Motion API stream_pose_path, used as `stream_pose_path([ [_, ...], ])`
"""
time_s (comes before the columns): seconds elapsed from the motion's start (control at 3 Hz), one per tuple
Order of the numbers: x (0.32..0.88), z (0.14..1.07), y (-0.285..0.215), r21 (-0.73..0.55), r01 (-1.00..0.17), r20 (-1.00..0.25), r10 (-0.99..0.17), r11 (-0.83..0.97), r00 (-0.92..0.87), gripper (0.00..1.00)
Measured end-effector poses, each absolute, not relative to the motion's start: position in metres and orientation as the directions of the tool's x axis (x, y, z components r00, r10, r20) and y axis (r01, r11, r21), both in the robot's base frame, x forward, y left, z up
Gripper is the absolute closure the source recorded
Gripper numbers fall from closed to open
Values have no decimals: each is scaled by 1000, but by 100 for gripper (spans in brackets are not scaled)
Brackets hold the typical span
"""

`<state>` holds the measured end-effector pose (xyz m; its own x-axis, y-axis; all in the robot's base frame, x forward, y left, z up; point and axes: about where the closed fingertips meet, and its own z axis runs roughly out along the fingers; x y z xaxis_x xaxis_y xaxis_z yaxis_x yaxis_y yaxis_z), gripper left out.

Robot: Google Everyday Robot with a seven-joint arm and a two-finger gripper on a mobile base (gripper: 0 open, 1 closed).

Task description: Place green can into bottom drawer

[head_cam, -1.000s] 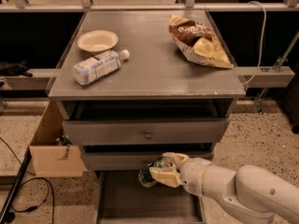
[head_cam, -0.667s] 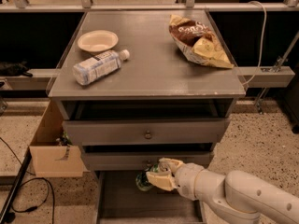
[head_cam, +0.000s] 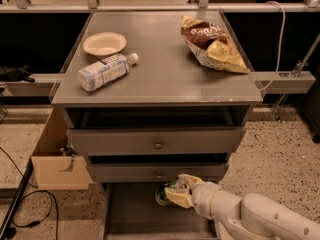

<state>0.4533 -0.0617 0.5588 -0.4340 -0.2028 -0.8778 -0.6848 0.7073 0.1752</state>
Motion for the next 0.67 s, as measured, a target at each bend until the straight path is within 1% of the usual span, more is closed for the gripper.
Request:
stream_pose_path([
  [0.67,493,521,-61,99,-698,-896,-242,709,-373,100],
])
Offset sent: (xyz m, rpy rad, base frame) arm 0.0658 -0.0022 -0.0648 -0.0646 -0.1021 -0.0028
